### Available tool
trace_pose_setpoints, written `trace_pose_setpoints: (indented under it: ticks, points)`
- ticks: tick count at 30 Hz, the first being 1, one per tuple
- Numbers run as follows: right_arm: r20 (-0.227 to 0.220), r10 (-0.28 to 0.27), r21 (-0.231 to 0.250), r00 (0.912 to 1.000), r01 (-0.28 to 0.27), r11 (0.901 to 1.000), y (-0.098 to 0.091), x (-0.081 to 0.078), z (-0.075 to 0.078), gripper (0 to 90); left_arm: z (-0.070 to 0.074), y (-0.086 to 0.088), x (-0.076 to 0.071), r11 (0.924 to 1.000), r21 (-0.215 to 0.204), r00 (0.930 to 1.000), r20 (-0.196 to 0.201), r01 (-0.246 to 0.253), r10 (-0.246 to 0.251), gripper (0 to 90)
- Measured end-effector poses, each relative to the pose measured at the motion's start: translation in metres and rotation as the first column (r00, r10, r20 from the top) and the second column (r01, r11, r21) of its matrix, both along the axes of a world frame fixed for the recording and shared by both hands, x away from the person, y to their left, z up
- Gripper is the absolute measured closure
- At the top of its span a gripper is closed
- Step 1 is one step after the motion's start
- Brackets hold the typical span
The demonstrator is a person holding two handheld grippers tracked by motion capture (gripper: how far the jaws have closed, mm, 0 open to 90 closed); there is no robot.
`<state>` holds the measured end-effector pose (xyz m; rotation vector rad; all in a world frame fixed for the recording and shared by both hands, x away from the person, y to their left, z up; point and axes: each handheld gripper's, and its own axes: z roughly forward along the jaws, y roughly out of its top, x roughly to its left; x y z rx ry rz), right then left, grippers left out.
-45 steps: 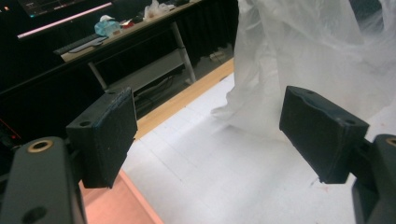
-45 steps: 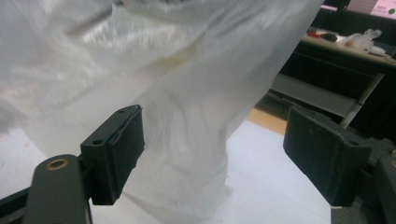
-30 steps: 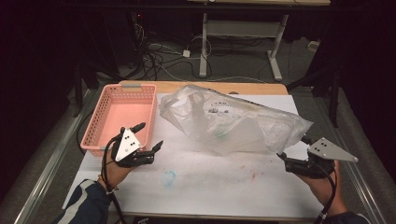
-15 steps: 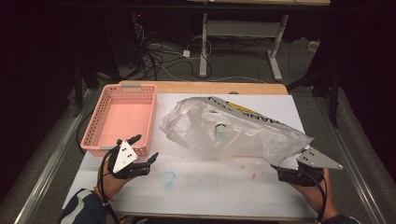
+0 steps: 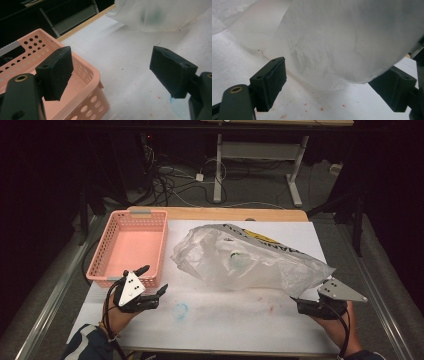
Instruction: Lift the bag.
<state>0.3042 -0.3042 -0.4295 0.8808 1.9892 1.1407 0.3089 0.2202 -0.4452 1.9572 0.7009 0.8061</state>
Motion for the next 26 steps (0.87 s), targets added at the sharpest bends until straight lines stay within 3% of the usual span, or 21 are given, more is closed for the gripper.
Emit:
trace_pose_setpoints:
  ticks: [26]
  points:
    - [0.005,0.000,0.017,1.0000,0.000,0.9999,-0.0039,-0.0005,0.0025,17.7,-0.0003,-0.0052,0.0025,0.9999,0.013,0.9998,-0.014,0.011,-0.011,18.6]
